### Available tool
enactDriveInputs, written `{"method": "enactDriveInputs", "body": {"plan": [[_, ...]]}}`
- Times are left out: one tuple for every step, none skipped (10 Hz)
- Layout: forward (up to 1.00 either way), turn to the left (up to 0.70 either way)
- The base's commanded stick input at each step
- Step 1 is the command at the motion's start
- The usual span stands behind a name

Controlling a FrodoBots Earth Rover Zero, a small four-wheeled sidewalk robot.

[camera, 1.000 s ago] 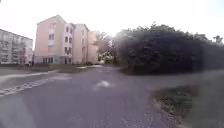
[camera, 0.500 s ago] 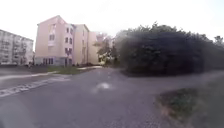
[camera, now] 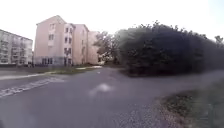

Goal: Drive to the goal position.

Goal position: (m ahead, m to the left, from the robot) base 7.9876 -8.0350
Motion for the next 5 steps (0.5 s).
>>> {"method": "enactDriveInputs", "body": {"plan": [[0.44,0.02],[0.44,0.02],[0.44,0.02],[0.44,0.02],[0.44,0.02]]}}
